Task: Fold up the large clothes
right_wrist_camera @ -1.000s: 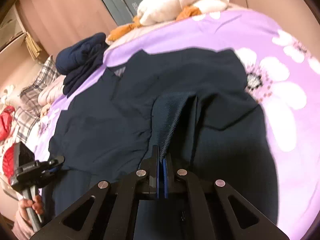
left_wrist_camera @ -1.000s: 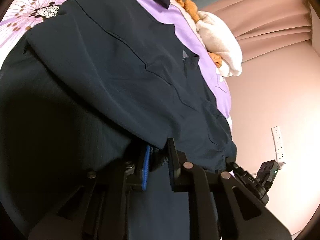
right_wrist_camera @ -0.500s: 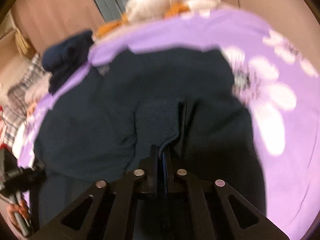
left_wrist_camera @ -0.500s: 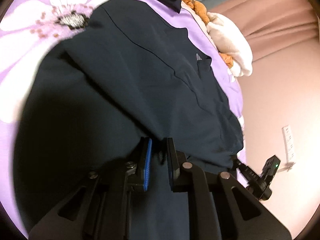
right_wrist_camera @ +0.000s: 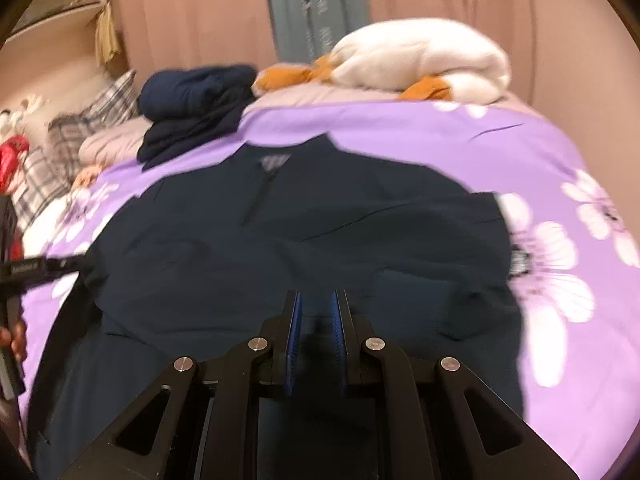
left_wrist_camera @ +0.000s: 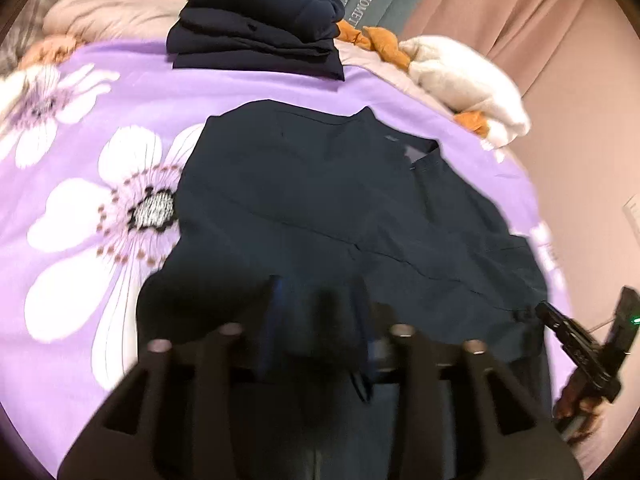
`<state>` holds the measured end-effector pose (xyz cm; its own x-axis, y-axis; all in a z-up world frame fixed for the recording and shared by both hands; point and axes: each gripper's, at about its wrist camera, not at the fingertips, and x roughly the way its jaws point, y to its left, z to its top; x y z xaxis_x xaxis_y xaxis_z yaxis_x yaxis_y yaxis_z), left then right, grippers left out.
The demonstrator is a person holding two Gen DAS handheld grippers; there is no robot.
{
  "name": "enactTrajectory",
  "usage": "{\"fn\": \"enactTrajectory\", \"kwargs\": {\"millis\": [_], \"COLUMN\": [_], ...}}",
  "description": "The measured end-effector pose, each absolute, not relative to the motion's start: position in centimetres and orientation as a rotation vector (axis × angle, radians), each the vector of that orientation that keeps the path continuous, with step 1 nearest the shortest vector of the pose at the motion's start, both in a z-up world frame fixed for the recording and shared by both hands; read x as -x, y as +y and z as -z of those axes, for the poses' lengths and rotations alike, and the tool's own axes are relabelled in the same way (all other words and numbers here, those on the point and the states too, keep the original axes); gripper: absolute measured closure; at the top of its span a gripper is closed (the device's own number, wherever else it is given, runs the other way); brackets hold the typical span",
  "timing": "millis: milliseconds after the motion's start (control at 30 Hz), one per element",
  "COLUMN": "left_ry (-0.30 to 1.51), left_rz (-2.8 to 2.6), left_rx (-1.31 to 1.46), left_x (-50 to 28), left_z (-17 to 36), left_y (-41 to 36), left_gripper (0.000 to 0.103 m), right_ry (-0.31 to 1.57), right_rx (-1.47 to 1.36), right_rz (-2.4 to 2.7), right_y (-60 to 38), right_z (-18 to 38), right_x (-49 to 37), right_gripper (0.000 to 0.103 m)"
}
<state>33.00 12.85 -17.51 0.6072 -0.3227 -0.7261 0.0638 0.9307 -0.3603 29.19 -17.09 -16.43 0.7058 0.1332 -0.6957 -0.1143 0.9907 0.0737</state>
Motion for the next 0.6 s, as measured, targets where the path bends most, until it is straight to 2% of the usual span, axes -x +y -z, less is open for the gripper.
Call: {"fn": "enactTrajectory", "kwargs": {"millis": [33, 167, 367, 567, 600], "left_ry": [0.902, 0.966, 0.953, 0.994, 0.983], "left_rz": [0.205, 0.168, 0.162, 0.104, 0.099], "left_rx": [0.285, 0.228, 0.073, 0.172, 0.204], "left_x": [-33.5, -34.6, -34.3, -33.5, -32.5], "left_z": [18.0, 20.2, 21.2, 20.1, 19.5], "left_y": [12.4, 12.2, 10.5, 11.4, 11.8], "left_gripper": [0.050, 0.048, 0.040, 0.040, 0.040], "right_ry": [0.794, 0.873, 0.869, 0.928, 0.919], "right_rx": [-0.021, -0.066, -0.110, -0.149, -0.156], "right_rz": [-0.129, -0.117, -0.139, -0.121, -0.114], "right_y": [-16.9, -17.7, -18.0, -18.2, -18.1], "right_z": [17.0, 19.5, 19.8, 18.7, 17.9], "right_x": [-29.3, -29.8, -29.7, -29.1, -28.2], "right_gripper": [0.090, 0.087, 0.087, 0.085, 0.081]}}
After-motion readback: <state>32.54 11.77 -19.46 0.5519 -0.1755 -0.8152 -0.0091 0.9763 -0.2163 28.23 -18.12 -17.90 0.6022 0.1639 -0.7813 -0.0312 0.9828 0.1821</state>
